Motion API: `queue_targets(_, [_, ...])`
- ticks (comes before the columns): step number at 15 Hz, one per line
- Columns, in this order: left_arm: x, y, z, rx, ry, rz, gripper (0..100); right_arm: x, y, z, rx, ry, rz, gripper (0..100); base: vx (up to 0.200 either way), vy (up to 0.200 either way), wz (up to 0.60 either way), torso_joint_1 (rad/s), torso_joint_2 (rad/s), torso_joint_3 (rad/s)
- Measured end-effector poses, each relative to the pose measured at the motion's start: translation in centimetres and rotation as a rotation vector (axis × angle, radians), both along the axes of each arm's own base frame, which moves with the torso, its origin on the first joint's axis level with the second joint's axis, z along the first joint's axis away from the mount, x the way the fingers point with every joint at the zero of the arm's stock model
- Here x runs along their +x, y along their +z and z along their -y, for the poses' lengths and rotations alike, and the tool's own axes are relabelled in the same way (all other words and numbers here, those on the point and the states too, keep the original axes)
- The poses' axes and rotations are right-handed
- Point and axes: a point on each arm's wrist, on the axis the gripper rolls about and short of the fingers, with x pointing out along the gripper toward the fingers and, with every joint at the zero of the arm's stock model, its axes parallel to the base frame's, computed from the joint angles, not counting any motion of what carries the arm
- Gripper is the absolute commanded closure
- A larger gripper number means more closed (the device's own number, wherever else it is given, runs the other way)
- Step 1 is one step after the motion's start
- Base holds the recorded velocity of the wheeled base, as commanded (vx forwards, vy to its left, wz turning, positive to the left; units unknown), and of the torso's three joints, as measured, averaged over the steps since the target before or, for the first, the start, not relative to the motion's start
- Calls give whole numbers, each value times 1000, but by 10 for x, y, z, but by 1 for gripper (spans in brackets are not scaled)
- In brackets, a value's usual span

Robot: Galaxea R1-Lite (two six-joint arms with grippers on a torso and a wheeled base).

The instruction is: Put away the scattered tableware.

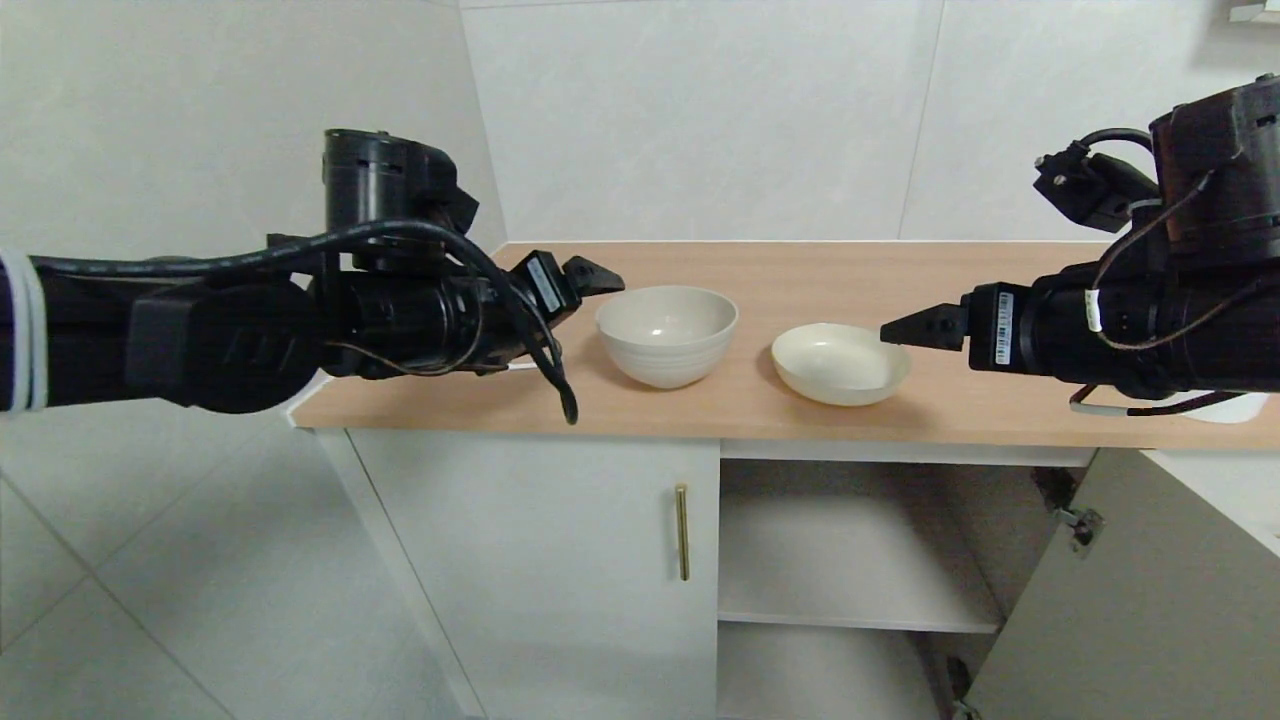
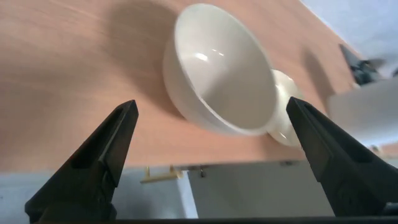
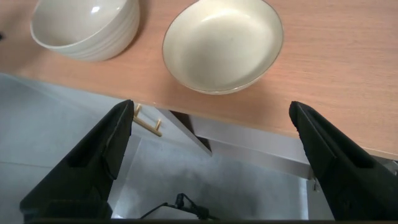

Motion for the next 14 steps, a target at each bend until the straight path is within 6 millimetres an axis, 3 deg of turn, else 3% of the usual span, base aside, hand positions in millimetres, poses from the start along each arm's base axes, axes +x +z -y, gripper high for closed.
queue_targets(8, [39,-36,22,41,30,-49,0,1,-2,0,-2,-1,-6,0,0,0,0,0,0,0])
queue_targets(9, [40,-39,24,44,25,-56,100,1,-2,0,-2,-1,-6,0,0,0,0,0,0,0])
queue_targets(14, [41,-43,27,47,21,-65,100,2,-3,-1,-4,-1,-7,0,0,0,0,0,0,0])
